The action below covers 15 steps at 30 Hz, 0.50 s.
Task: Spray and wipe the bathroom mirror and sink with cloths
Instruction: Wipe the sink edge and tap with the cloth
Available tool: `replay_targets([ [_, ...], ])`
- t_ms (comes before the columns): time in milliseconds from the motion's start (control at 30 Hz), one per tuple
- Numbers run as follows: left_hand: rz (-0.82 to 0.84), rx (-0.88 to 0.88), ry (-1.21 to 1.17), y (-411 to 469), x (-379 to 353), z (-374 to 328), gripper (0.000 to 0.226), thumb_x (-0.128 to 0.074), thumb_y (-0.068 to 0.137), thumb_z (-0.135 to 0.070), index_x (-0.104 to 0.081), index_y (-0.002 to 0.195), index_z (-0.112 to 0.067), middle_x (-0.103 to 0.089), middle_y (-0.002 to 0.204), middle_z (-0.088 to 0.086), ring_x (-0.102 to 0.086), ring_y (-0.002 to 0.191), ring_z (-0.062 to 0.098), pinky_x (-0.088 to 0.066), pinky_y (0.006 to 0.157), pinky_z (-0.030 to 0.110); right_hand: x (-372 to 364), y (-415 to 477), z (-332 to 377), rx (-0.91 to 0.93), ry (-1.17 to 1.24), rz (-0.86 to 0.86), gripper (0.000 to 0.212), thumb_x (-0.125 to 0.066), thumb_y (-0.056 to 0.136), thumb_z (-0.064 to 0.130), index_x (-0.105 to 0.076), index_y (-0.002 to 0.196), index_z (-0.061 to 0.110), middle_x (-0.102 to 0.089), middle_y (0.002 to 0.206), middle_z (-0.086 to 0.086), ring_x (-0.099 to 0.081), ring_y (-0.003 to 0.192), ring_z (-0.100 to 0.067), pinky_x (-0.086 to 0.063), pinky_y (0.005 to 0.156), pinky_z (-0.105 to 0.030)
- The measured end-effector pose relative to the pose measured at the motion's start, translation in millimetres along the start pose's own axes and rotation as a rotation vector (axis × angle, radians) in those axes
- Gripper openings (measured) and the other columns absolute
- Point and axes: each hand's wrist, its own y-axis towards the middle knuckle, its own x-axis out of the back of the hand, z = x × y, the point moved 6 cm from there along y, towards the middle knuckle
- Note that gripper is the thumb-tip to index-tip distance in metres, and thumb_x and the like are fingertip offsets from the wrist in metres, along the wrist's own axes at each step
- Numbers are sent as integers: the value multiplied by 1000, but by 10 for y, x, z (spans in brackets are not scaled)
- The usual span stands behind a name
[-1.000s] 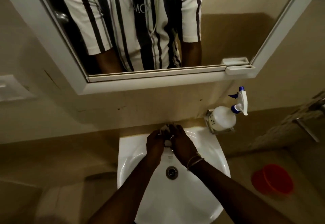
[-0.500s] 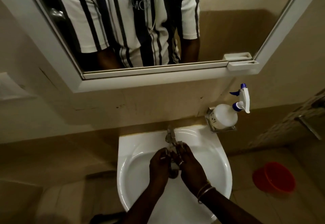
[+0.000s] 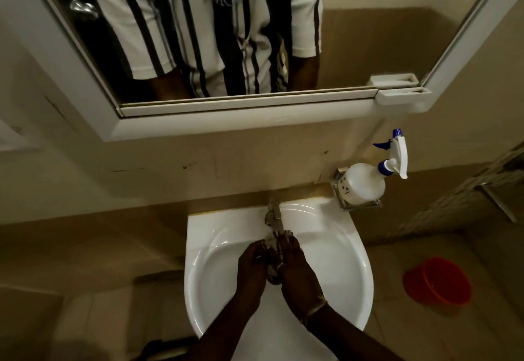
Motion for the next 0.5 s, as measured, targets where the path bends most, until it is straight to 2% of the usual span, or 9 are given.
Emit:
replay_targets([
  [33,5,3,10,-61,10,40,23,-60,100,-5,-76,105,-20,-78,99,-6,-73,90,7,-55,70,14,-38,-81,-67,-56,47,12,62,-39,105,53,-15,160,37,-16,158,21,-22,145,1,-28,113,-9],
  [100,2,43,28,-181,77,202,30,-60,97,2,-75,99,-25,-77,97,-8,-72,93,10,-55,71,15,-138,-278,-215,-91,9,55,66,-31,99,70,-11,158,47,-18,160,23,-26,144,4,-27,110,-6],
  [167,-24,84,47,-262,182,336,35,-60,95,4,-75,96,-28,-77,98,-7,-72,98,16,-56,76,18,-262,-397,-284,-69,-58,127,62,-22,96,77,-9,153,56,-22,165,19,-31,148,-2,-31,116,-13],
  [233,-84,105,37,-266,326,359,29,-59,98,0,-73,100,-26,-75,101,-3,-71,100,20,-55,79,21,-363,-326,-211,-5,-130,158,47,-31,104,63,-14,147,65,-27,164,17,-36,147,-4,-36,119,-23],
  [300,-175,78,11,-165,484,248,21,-57,101,-4,-69,104,-21,-72,104,1,-69,100,23,-55,85,27,-423,-135,14,100,-183,146,59,-10,100,73,-20,155,56,-23,168,14,-27,153,-6,-33,124,-31],
  [367,-217,7,-44,32,633,37,19,-57,101,-4,-68,109,-17,-71,107,6,-68,103,28,-55,93,37,-467,148,270,145,-275,152,87,14,95,71,-25,162,31,-18,170,4,-17,157,-12,-25,128,-33],
  [400,-225,-19,-82,147,697,-66,20,-57,101,-4,-69,111,-17,-72,109,7,-68,105,29,-55,96,40,-428,305,440,182,-335,95,75,3,105,56,-32,161,20,-26,168,-3,-24,156,-21,-30,126,-40],
  [433,-232,-32,-95,265,755,-161,20,-58,101,-5,-70,113,-17,-72,112,6,-68,106,27,-54,98,41,-414,447,575,238,-415,48,53,-23,110,34,-41,156,13,-39,161,-13,-37,150,-32,-39,119,-51],
  [500,-259,-26,-34,478,865,-312,25,-58,102,-8,-70,123,-16,-70,123,4,-65,113,22,-50,103,36,-459,739,667,266,-540,-56,55,-60,94,9,-51,148,9,-52,150,-21,-50,138,-44,-46,108,-63],
])
